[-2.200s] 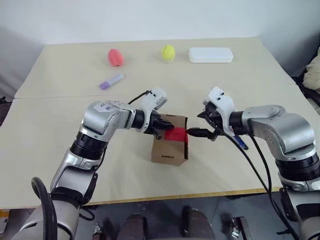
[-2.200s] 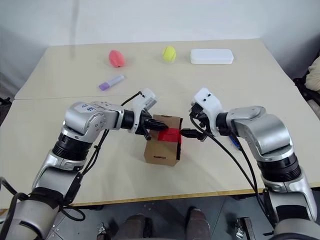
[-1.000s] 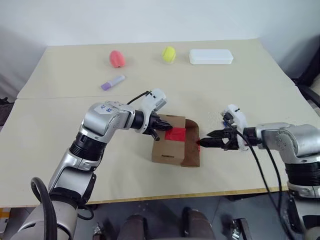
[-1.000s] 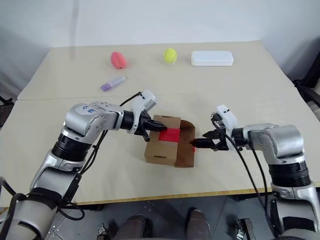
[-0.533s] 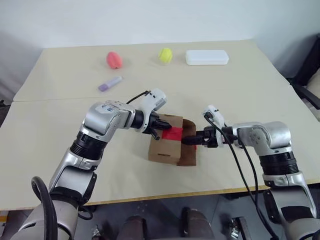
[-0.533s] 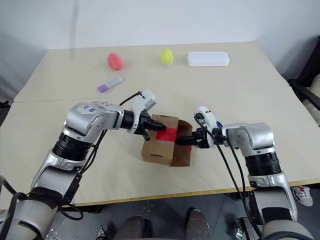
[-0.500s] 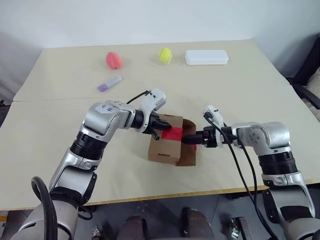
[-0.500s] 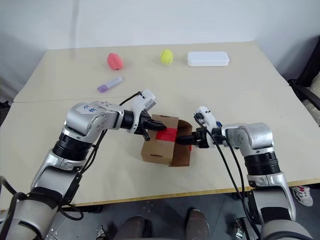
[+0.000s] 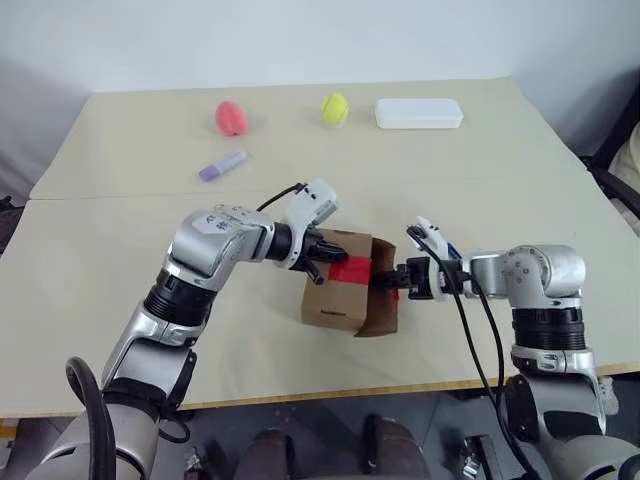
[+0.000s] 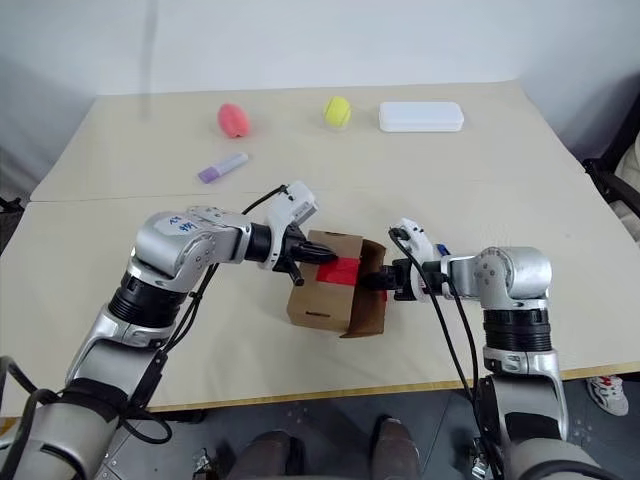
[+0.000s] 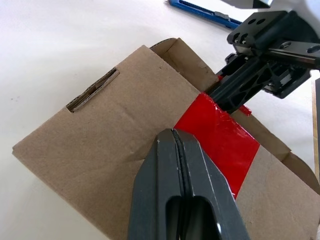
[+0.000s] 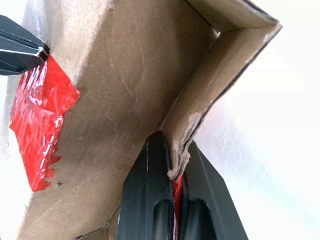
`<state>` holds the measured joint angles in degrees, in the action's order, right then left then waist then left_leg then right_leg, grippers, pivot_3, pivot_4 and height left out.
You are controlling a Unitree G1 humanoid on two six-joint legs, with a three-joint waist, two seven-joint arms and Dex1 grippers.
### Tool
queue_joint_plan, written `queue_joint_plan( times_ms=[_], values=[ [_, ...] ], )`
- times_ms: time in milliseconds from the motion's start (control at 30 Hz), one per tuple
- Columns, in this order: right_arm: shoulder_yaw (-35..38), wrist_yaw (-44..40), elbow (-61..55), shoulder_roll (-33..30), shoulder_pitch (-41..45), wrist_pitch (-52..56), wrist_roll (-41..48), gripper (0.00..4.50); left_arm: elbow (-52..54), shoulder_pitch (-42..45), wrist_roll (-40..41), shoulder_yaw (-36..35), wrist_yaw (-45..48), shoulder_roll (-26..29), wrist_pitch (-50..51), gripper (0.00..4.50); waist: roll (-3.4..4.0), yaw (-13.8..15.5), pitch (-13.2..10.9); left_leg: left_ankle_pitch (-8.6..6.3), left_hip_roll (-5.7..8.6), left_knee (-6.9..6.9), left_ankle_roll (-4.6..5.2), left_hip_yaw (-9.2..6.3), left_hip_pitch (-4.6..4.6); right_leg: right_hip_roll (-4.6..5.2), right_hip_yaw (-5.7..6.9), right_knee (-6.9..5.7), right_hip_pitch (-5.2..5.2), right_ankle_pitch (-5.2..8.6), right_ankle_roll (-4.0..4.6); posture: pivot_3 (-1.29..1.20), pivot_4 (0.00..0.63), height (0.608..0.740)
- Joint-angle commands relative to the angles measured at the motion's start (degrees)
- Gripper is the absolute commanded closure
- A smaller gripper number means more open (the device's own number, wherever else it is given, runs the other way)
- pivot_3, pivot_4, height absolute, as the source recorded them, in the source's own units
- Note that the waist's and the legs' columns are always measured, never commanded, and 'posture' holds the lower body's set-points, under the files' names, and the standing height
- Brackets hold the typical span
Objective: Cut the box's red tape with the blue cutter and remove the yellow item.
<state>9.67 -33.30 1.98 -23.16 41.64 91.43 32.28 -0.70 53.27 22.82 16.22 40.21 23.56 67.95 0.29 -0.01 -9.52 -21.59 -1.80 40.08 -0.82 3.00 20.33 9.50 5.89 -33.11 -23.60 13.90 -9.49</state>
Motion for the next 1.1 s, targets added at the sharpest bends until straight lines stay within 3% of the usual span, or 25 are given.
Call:
queue_joint_plan(
  times_ms=[33,467,633,833,1100],
  values=[
    [4.91,5.3,-5.72,-0.93,2.71,1.07,3.75,4.44,-0.08,-1.59,-0.35,1.4,0.13,0.03,0.97,4.5,0.01,-0.02,0.0,0.0,0.0,0.0,0.0,0.0,0.0,0.0,0.0,0.0,0.0,0.0,0.0,0.0,0.15,0.74],
    [4.72,38.86,-4.14,-6.3,15.01,1.07,35.8,4.44,-0.75,-0.99,-0.81,0.1,1.52,0.62,-1.89,4.5,0.08,-0.12,-0.05,0.0,0.0,-0.02,0.0,0.02,0.05,0.0,-0.01,0.04,-0.06,0.0,0.0,0.0,0.15,0.74],
    [4.88,56.73,-1.55,-3.03,19.46,1.07,51.22,4.44,0.31,-2.03,-0.77,-0.52,1.57,2.06,-1.54,4.5,0.08,-0.21,-0.05,0.0,-0.02,-0.07,0.0,0.03,0.04,0.0,0.0,0.06,-0.08,0.0,0.0,0.0,0.15,0.74],
    [-7.1,77.99,-3.77,-9.2,14.85,-13.73,77.55,4.44,0.76,-2.56,-0.63,-1.81,1.11,2.63,-1.47,4.5,0.04,0.01,-0.07,-0.01,-0.04,-0.07,0.02,-0.02,0.24,0.0,0.07,0.12,-0.2,0.0,0.0,0.0,0.15,0.74],
    [-15.91,81.17,-4.92,-16.56,10.81,-19.99,80.72,4.44,4.43,-0.03,8.44,-9.92,8.39,8.91,4.98,4.5,0.02,-0.28,-0.09,-0.03,-0.1,-0.17,0.03,0.06,0.26,0.0,0.11,0.19,-0.3,0.0,0.0,0.0,0.15,0.74]
  ],
)
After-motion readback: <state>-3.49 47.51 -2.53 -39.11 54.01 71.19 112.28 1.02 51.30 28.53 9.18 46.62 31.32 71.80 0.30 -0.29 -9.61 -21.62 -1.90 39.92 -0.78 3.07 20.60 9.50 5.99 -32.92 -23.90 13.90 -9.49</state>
